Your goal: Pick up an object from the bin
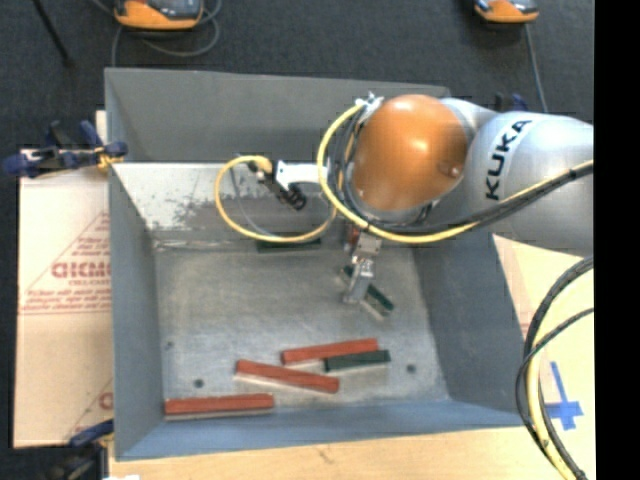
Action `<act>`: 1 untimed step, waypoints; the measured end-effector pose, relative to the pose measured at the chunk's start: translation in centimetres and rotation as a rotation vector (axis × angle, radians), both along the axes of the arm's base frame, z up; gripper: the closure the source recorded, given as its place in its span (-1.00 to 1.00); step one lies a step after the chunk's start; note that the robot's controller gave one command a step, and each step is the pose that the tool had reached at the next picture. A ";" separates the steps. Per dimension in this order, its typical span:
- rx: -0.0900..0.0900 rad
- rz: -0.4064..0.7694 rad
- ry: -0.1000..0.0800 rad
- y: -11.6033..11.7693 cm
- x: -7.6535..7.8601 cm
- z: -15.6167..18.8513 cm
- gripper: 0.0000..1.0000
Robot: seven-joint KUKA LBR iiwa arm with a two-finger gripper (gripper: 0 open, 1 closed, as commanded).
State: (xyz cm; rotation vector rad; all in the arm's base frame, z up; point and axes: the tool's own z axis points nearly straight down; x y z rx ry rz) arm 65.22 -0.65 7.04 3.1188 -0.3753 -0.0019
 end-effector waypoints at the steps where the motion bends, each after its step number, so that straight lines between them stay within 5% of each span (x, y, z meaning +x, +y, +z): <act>1: -0.002 0.225 0.001 -4.2 -2.9 0.0 -1.00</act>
Offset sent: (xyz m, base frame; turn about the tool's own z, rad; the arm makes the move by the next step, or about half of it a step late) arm -0.0283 -0.0390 -0.0004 -0.2292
